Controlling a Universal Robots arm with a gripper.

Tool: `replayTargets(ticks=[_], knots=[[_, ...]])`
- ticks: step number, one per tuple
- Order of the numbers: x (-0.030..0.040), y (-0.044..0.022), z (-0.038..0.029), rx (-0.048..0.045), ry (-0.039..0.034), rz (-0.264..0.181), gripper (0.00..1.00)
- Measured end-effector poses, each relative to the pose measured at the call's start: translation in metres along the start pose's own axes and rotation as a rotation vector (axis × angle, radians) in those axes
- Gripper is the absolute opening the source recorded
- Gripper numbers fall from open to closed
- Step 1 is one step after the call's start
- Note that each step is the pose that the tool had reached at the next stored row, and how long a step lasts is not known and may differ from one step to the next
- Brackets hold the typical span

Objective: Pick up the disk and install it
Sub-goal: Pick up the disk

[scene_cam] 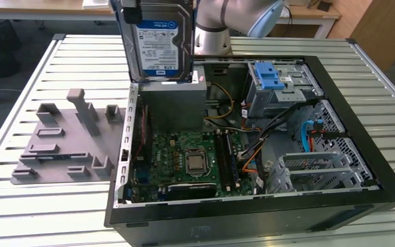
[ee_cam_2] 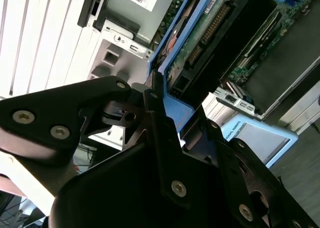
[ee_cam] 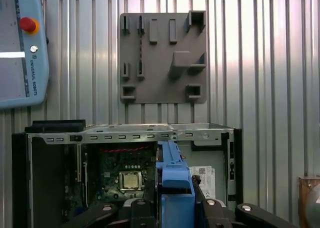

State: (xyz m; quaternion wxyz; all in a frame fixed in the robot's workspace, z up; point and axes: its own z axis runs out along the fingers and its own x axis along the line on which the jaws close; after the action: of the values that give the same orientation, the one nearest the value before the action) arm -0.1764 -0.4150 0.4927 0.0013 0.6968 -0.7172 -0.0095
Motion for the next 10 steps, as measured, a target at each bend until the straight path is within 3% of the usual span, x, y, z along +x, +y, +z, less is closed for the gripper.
replayTargets(ticks=[10], knots=[[0.0034, -0.0299, -0.0005, -0.0001, 0.0001, 0.0, 0.36]])
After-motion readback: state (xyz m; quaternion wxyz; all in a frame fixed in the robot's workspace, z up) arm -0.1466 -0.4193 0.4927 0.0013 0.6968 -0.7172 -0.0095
